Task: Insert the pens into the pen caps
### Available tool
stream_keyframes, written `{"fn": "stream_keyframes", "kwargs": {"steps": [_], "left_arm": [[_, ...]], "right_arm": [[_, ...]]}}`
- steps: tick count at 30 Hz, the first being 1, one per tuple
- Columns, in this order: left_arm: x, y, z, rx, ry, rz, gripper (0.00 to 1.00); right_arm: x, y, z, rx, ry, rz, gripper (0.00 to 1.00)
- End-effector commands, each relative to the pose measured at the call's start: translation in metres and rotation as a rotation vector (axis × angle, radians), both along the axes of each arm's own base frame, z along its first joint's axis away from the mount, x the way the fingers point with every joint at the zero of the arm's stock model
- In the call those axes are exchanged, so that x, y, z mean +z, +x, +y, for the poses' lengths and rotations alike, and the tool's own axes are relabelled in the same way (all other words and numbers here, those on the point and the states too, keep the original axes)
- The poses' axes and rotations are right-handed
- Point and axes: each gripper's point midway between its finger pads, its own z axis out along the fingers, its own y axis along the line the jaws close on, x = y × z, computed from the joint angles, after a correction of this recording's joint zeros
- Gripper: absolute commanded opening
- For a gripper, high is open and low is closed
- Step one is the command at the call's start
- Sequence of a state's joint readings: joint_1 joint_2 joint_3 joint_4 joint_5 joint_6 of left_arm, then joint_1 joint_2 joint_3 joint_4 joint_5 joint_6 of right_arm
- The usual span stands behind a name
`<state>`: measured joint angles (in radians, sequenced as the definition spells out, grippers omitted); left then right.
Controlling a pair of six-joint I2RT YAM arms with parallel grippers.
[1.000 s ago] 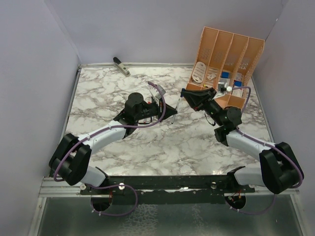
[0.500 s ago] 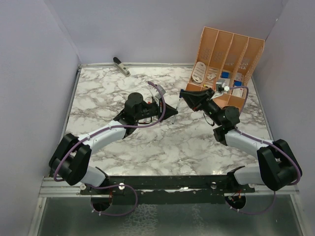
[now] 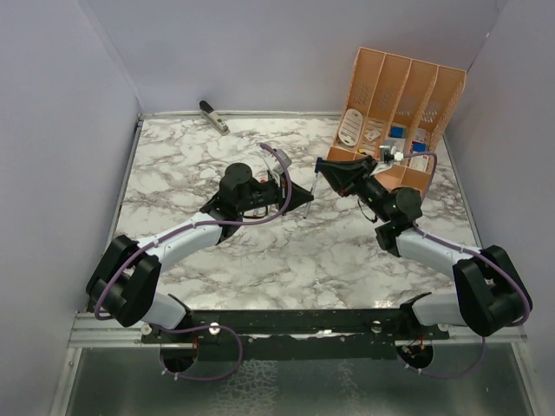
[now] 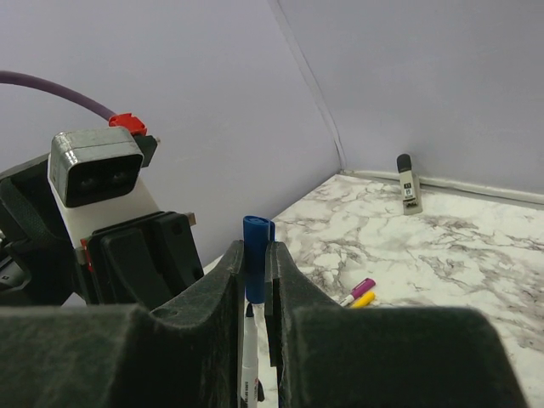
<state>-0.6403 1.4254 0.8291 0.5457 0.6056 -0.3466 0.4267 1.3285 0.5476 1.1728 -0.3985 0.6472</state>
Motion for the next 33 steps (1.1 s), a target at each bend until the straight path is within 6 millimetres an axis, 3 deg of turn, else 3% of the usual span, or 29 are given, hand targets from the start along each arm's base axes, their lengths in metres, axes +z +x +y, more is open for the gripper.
{"fn": "stream_keyframes", "kwargs": {"steps": [1,12,23,33], "left_arm": [[0.025,0.003,-0.003,-0.009,-0.048,-0.058,0.0],[0.025,0.004,-0.001,0.006,-0.049,-0.058,0.0],[0.023,0.004,0.0,0.016,-0.05,-0.055,0.0],[0.017,0.004,-0.001,0.005,-0.041,-0.04,0.0]], "right_arm": [[-0.004,-0.006,0.002,0.007,-0.018,-0.018,0.01],[0.005,-0.009,-0.004,-0.026,-0.02,-0.049,0.01],[0.001,-0.01,-0.005,-0.026,-0.017,-0.033,0.01],[0.021,-0.003,-0.011,-0.084,-0.002,-0.088,0.01]]}}
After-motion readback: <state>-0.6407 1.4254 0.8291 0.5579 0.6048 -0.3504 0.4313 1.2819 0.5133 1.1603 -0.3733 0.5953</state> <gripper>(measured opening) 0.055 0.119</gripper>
